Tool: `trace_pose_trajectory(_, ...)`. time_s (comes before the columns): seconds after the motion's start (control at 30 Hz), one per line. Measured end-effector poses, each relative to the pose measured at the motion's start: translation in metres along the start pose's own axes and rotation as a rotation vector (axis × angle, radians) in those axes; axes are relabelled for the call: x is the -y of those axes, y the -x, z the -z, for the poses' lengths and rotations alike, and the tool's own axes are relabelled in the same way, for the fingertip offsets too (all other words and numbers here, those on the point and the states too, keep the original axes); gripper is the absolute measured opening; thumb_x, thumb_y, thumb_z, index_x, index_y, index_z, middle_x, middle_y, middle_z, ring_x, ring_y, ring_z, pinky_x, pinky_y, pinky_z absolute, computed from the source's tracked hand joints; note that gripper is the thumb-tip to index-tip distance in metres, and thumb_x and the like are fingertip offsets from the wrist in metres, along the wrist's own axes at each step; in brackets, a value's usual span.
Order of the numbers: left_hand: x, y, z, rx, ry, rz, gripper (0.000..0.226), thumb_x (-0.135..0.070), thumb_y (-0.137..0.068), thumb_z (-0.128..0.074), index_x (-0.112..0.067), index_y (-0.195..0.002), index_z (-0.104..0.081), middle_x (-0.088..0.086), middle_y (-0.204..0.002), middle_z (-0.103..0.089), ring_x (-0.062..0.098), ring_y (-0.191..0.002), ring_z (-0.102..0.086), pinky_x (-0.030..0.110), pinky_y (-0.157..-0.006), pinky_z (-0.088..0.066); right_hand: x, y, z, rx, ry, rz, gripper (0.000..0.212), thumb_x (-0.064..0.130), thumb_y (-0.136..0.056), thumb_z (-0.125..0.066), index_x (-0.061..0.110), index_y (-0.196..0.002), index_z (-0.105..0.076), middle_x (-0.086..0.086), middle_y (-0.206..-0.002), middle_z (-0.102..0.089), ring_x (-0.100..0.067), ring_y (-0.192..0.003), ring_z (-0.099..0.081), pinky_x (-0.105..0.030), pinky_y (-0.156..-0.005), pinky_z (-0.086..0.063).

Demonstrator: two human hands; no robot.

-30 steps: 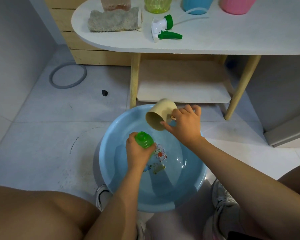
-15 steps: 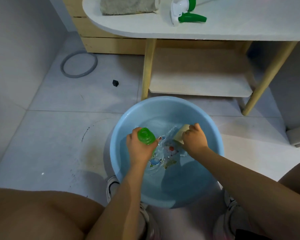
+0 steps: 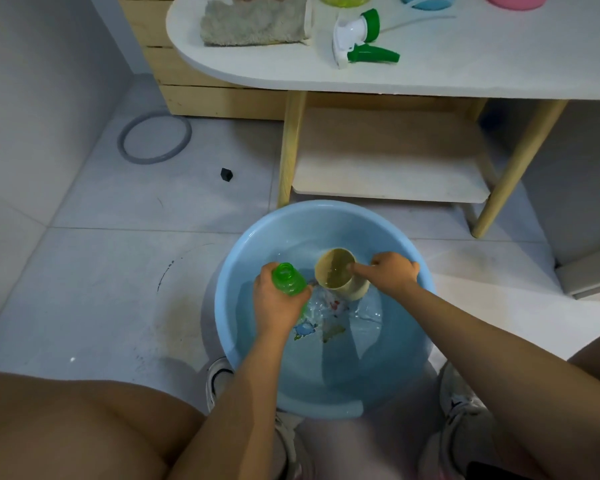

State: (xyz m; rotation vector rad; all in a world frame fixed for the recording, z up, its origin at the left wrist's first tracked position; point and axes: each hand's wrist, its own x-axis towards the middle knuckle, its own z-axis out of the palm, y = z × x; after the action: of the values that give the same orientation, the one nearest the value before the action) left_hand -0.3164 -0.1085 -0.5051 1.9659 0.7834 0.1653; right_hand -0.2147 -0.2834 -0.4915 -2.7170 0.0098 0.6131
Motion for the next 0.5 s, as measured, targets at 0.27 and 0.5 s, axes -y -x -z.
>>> trace_pose_trajectory(0.27,-0.009,0.007,-0.008,0.081,-0.025,-0.031,0.058,-0.023,-0.061,-0.085,-0.018,-0.109,-0.052,0.004,-0.105,-0.06,0.021,-0.095,-0.057,0.028,-0.077,-0.044,0.013,0.01,0.031,-0.216,-0.291,0.079,0.051,0.053,-0.08,-0.064,0.016,-0.058,-0.037,0.001,-0.055,-0.04,-0.023,-0.064,-0.044,-0.035,-0.077,-0.03)
trace_pose_trajectory(0.5,-0.016,0.009,-0.011,0.103,-0.049,-0.03,0.059,-0.024,-0.063,-0.084,-0.017,-0.113,-0.052,0.003,-0.109,-0.059,0.022,-0.099,-0.056,0.024,-0.077,-0.039,0.03,0.026,0.048,-0.502,-0.275,0.365,0.052,0.06,-0.07,-0.063,0.023,-0.052,-0.031,0.011,-0.048,-0.036,-0.019,-0.065,-0.039,-0.029,-0.068,-0.014)
